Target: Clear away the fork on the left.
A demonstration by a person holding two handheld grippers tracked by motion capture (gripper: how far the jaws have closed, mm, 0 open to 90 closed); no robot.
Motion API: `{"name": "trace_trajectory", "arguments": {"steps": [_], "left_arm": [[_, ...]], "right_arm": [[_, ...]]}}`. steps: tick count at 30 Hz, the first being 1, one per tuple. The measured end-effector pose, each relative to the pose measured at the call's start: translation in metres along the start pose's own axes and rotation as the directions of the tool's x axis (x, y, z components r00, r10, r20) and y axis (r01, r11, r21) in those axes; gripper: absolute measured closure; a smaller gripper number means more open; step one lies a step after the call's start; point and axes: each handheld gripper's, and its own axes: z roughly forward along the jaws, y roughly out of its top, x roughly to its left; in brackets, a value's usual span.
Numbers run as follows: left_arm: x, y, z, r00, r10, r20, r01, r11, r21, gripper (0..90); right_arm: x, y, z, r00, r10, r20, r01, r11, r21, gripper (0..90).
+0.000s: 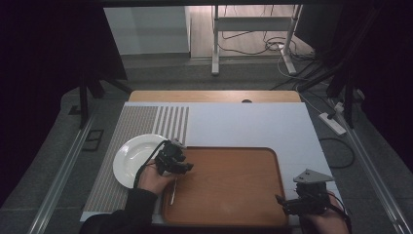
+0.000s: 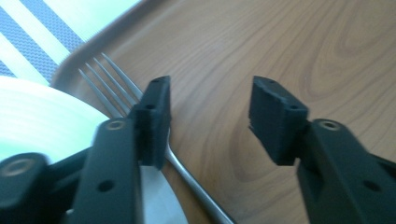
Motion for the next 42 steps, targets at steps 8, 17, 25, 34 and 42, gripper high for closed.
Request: {"name": "trace_trajectory", "arguments": {"steps": [8, 17, 25, 34, 42], "left_arm": [[0.007, -0.004, -0.010, 0.9995, -0.020, 0.025, 0.022, 0.9969, -0.076, 23.9], [0.006, -0.011, -0.020, 0.9997, 0.002, 0.025, 0.001, 0.9923, -0.124, 5.2], [0.011, -0.020, -0.028, 0.9991, 0.014, 0.040, -0.007, 0.9851, -0.172, 0.0], [0.011, -0.029, -0.038, 0.9986, 0.050, 0.018, -0.045, 0.9752, -0.217, 0.0], [0.015, -0.046, -0.050, 0.9998, 0.017, 0.013, -0.014, 0.9710, -0.239, 0.0]], "right_arm": [[-0.002, 0.000, -0.001, 0.9998, 0.020, -0.006, -0.020, 1.000, -0.010, 0.2], [-0.003, -0.001, -0.002, 0.9993, 0.035, -0.012, -0.035, 0.999, -0.017, 0.2], [-0.004, -0.001, -0.001, 0.9992, 0.038, -0.014, -0.038, 0.999, -0.018, 0.2], [-0.005, -0.001, -0.003, 0.9984, 0.046, -0.033, -0.047, 0.998, -0.039, 0.1], [-0.004, -0.001, -0.003, 0.9985, 0.039, -0.038, -0.041, 0.998, -0.041, 0.1]]}}
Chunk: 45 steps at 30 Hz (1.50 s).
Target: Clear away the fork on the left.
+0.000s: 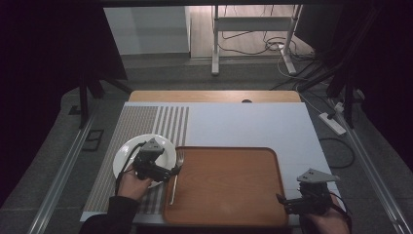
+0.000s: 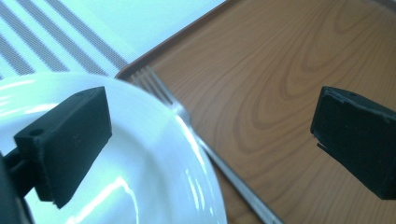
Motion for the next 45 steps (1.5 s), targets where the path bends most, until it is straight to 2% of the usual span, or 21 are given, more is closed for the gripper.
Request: {"name": "trace_trajectory", "arguments": {"steps": [5, 13, 25, 28, 37, 41, 45], "left_arm": [[0.002, -0.010, -0.010, 0.9997, -0.020, -0.012, 0.021, 0.9998, 0.004, 0.0], [0.006, -0.029, -0.026, 0.9968, -0.079, -0.015, 0.079, 0.9969, -0.005, 0.0], [0.008, -0.053, -0.043, 0.9926, -0.116, -0.036, 0.116, 0.9933, -0.010, 0.0], [0.008, -0.059, -0.048, 0.9919, -0.114, -0.055, 0.114, 0.9934, -0.008, 0.0], [0.006, -0.071, -0.059, 0.9897, -0.135, -0.049, 0.134, 0.9908, -0.021, 0.0], [0.005, -0.079, -0.066, 0.9865, -0.153, -0.059, 0.151, 0.9880, -0.031, 0.0], [0.004, -0.083, -0.073, 0.9853, -0.161, -0.058, 0.157, 0.9856, -0.062, 0.0]], "right_arm": [[-0.001, 0.000, -0.001, 1.0000, 0.007, -0.002, -0.007, 1.000, 0.002, 0.1], [0.000, 0.000, -0.001, 1.0000, 0.007, 0.000, -0.007, 1.000, -0.001, 0.1], [-0.001, -0.001, -0.001, 0.9998, 0.019, -0.001, -0.019, 1.000, -0.004, 0.1], [-0.001, -0.001, -0.001, 0.9997, 0.023, -0.001, -0.023, 1.000, -0.003, 0.1], [-0.001, -0.001, -0.002, 0.9997, 0.025, 0.002, -0.025, 1.000, 0.001, 0.1], [-0.002, -0.001, -0.002, 0.9994, 0.034, -0.001, -0.034, 0.999, -0.004, 0.1], [-0.003, -0.001, -0.002, 0.9994, 0.035, 0.005, -0.035, 0.999, -0.001, 0.1]]}}
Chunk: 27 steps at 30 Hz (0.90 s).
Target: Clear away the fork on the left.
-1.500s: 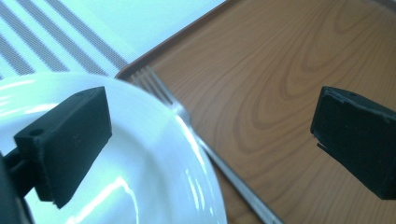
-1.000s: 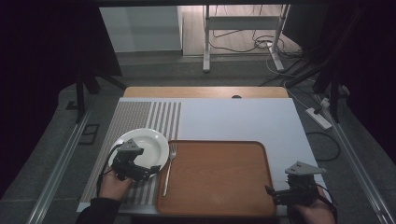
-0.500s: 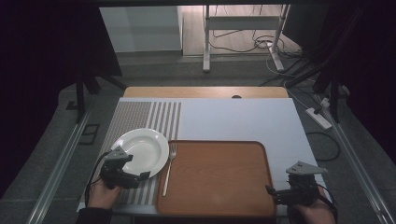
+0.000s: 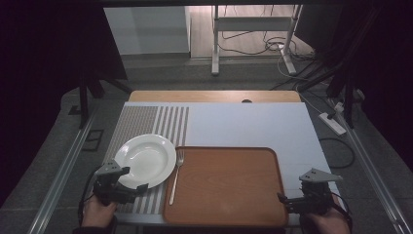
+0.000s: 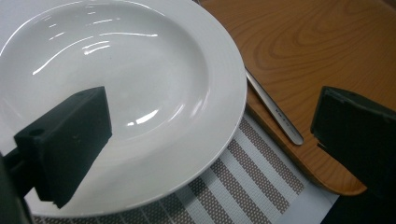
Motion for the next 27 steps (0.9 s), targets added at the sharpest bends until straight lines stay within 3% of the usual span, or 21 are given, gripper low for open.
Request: {"name": "trace_trajectory", "arguments": {"steps": [27], "left_arm": [[-0.005, -0.016, -0.022, 0.9935, -0.003, -0.114, 0.004, 0.9999, 0.015, 0.0]], "right_arm": [[0.001, 0.000, 0.000, 0.9999, 0.004, 0.014, -0.004, 1.000, -0.001, 0.1]]}}
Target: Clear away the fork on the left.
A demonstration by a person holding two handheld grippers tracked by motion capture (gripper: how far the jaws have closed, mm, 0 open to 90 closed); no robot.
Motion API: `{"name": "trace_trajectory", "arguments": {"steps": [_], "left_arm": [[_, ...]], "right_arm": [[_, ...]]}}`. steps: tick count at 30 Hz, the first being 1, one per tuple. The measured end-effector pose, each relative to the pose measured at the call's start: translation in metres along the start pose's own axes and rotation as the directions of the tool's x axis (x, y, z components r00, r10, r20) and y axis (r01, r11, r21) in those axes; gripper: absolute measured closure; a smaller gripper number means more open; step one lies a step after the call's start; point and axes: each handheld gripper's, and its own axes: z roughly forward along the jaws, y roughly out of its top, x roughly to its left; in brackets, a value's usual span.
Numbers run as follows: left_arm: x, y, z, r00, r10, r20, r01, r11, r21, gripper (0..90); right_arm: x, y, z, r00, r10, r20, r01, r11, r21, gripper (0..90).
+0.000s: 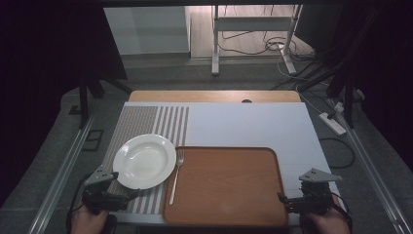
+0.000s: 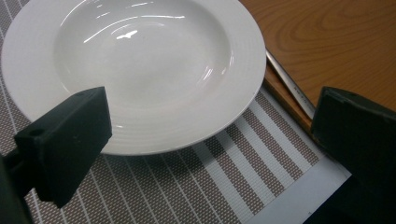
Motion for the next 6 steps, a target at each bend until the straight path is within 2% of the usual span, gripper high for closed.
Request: {"name": "trace_trajectory", "arguments": {"steps": [6], "left_arm": [[-0.0003, 0.0011, 0.0020, 1.0000, -0.001, 0.004, 0.001, 0.9999, 0.011, 0.0]], "right_arm": [[0.0002, 0.0001, 0.0006, 1.0000, -0.005, 0.004, 0.005, 1.000, 0.006, 0.1]]}}
